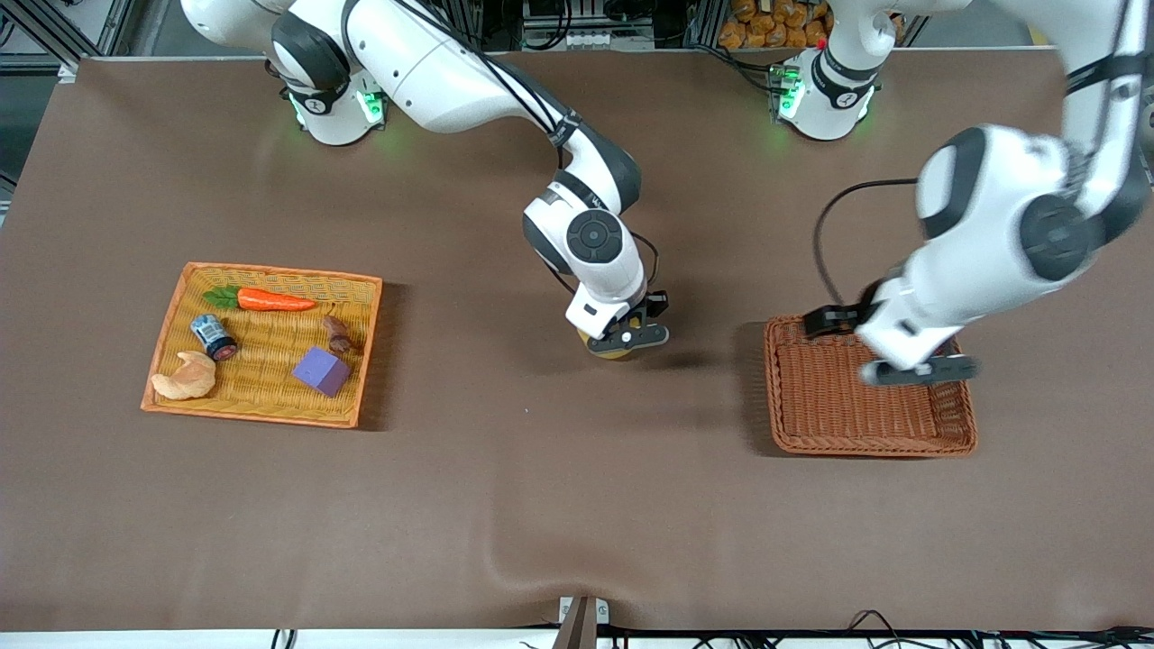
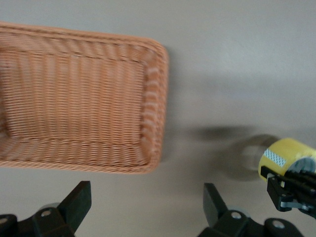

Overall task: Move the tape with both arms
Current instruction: 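Set the tape on the table and open the right gripper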

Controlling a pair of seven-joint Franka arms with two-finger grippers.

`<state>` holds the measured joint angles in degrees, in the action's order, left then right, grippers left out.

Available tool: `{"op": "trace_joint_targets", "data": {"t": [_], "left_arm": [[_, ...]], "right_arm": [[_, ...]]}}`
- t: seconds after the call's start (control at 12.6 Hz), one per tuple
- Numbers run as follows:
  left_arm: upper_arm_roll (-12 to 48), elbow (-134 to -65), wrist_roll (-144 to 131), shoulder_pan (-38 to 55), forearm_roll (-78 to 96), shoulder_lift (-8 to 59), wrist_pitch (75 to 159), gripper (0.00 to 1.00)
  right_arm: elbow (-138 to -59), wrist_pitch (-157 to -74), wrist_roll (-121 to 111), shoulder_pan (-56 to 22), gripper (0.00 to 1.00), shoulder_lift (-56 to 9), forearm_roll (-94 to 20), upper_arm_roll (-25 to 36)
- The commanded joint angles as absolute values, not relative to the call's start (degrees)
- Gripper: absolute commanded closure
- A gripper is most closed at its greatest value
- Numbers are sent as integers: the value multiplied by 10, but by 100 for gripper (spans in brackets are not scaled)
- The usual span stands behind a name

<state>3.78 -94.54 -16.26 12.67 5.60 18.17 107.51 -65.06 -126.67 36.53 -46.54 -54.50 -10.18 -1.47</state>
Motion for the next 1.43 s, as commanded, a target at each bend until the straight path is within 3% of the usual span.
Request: {"op": "trace_joint_targets", "data": {"t": [0.0, 0.08, 0.16, 0.24, 0.4, 0.55, 0.71, 1.11, 1.35], "left_arm": [[32, -911, -167, 149, 55, 255, 1087, 0], [32, -911, -167, 149, 57, 262, 1088, 0], [33, -911, -167, 149, 57, 266, 1089, 0], [33, -911, -167, 149, 57, 273, 1091, 0], [33, -908, -167, 149, 59, 300, 1126, 0], [33, -907, -181, 159, 62, 307, 1143, 0], [33, -903, -250, 175, 62, 315, 1156, 0], [30, -899, -352, 283, 39, 346, 1158, 0], [30, -885, -373, 344, 21, 375, 1158, 0]], "right_arm": [[-622, -1252, 369, -457, 70, -559, -105, -1], [-623, -1251, 368, -457, 29, -556, -92, 9], [-623, -1251, 370, -457, 9, -553, -75, 11], [-623, -1251, 374, -456, 3, -547, -75, 11], [-626, -1238, 367, -433, 0, -516, -75, 11], [-633, -1150, 342, -403, 0, -468, -71, 14], [-639, -1095, 333, -396, 0, -419, -71, 56], [-787, -1078, 235, -298, 0, -247, -72, 61], [-838, -1000, 144, -224, 0, -158, -72, 61]]}}
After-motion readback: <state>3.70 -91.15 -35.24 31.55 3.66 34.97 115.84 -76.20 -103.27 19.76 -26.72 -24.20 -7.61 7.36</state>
